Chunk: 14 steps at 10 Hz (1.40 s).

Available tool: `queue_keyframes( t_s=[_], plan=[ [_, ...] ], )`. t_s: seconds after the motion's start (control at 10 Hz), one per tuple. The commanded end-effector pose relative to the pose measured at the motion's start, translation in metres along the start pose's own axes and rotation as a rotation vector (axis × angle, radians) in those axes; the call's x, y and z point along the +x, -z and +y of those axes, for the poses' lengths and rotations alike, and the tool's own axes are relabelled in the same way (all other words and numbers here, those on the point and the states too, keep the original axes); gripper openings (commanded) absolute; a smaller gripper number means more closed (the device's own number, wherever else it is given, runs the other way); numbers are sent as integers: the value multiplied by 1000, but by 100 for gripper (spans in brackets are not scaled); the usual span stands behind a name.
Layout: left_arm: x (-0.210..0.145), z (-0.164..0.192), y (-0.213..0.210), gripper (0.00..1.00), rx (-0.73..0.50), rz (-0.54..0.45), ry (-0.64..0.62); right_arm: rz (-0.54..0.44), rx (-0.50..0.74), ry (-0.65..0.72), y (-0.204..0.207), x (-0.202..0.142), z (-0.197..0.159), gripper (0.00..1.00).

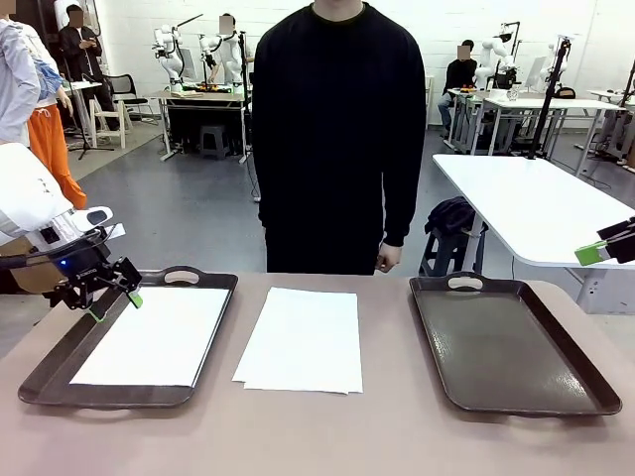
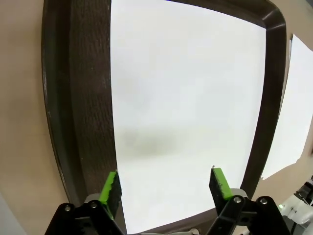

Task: Sort the A4 documents.
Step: Place the A4 Paper in the designated Handle tray, then receive the A4 Paper.

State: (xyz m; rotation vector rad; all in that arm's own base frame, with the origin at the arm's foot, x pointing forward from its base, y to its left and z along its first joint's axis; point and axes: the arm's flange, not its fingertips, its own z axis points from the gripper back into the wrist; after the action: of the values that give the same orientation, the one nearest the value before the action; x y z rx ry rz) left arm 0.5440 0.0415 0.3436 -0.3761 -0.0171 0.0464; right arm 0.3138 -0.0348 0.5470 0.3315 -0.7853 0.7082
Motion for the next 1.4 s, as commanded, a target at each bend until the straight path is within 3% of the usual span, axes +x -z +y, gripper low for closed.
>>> queue_keyframes(
  t_s=[0.0,0.1,0.2,1.3],
  plan=[
    [-2,-6,-4,100,10,-37,-31,-1,9,-1,2,0,0,100],
    [-5,-9,-6,100,16,-51,-86,-1,9,-1,2,0,0,100],
    [1,-1,-1,100,0,-8,0,-1,9,-1,2,0,0,100],
    [1,-1,-1,100,0,-8,0,-1,9,-1,2,0,0,100]
  ],
)
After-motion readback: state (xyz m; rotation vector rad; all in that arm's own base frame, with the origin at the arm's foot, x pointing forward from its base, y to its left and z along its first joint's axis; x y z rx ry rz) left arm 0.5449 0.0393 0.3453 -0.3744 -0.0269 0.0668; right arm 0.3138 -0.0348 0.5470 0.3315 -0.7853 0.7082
